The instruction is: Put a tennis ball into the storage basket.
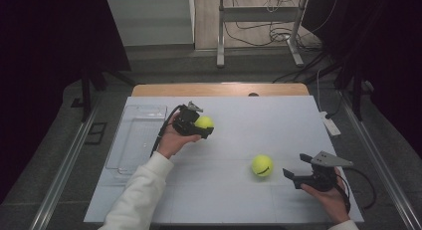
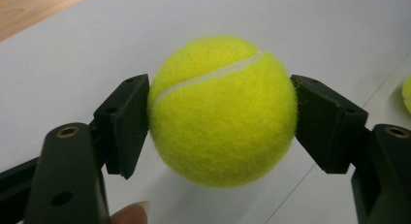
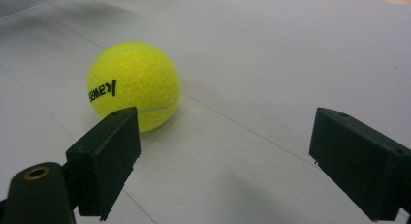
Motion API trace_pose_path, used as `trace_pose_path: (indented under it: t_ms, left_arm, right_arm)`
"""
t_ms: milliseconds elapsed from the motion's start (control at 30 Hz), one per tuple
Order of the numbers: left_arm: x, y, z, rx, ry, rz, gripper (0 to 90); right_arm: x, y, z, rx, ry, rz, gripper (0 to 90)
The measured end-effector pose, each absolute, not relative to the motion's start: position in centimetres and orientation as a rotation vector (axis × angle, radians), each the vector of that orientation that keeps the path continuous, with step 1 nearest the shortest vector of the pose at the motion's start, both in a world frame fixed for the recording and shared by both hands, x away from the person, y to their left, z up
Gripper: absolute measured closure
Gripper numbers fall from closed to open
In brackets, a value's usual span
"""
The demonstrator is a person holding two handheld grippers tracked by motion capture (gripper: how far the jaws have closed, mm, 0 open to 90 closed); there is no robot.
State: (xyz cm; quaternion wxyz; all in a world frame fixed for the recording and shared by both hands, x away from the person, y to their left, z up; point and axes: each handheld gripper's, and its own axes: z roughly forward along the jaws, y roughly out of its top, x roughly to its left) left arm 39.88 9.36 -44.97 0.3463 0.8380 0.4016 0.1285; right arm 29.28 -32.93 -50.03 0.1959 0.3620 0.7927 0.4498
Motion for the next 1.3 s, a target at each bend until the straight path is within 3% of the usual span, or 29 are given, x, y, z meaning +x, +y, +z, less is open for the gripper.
trace_pose_path:
  t_ms: [1300]
  left_arm:
    - [36.2, 12.5, -43.2, 2.013, 0.973, 0.374, 27.1]
  right_arm:
    - [29.3, -33.0, -50.0, 1.017, 2.217, 1.25, 11.6]
